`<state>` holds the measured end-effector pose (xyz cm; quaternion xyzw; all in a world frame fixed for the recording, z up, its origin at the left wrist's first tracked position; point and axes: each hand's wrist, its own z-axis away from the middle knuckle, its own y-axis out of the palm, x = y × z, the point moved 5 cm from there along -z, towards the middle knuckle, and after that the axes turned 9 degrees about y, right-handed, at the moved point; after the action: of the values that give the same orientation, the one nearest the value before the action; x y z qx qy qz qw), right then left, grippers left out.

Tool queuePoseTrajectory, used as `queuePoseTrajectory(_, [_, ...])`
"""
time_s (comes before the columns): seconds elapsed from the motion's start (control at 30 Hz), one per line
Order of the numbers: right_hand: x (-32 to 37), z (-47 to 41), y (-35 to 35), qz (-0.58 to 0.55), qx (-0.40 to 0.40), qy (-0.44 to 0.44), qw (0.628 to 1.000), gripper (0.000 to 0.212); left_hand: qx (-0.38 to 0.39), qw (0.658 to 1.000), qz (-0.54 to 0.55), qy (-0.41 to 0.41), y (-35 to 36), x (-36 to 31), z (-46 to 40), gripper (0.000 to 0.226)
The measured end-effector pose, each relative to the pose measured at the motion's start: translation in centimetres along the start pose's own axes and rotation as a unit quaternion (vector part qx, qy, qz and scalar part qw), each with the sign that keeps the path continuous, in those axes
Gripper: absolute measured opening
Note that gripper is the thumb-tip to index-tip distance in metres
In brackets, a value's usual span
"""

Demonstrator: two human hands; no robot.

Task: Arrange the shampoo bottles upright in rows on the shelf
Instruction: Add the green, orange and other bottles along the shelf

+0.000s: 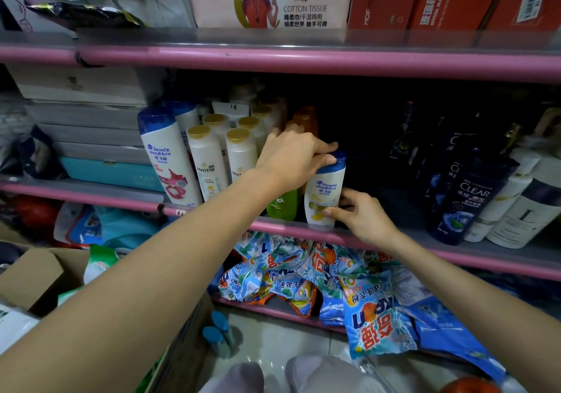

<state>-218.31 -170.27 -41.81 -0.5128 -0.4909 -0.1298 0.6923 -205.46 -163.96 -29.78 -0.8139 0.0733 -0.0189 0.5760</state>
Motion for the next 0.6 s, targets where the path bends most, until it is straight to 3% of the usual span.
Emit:
queuePoseTrajectory(0.2, [0.0, 1.4, -0.4, 0.0, -0.025, 0.054, 0.998, 0.048, -0.047, 0.997, -0.032, 0.043, 0.6, -1.1, 2.0, 0.051])
queuePoseTrajectory(0.27, [-0.2, 2.8, -1.0, 0.0, -0.088, 0.061, 0.994, 0.046, -0.114, 0.992, 0.032, 0.043, 0.4, -1.4, 3.7, 0.049])
queuePoseTrajectory(0.37, [-0.7, 5.7, -0.8, -0.03, -0.143, 0.027, 0.989, 0.024, -0.188, 0.967, 0.173, 0.027, 1.2, -1.2, 7.4, 0.036])
queuePoseTrajectory(0.47, [-1.9, 8.3, 1.0, -0.044, -0.12, -0.006, 0.992, 0.014, -0.166, 0.961, 0.223, -0.003, 4.8, -0.2, 12.3, 0.029])
queuePoseTrajectory(0.6, [-5.9, 10.2, 5.3, -0.007, -0.055, 0.012, 0.998, 0.015, -0.068, 0.976, 0.193, -0.08, 11.9, 2.6, 19.1, 0.026])
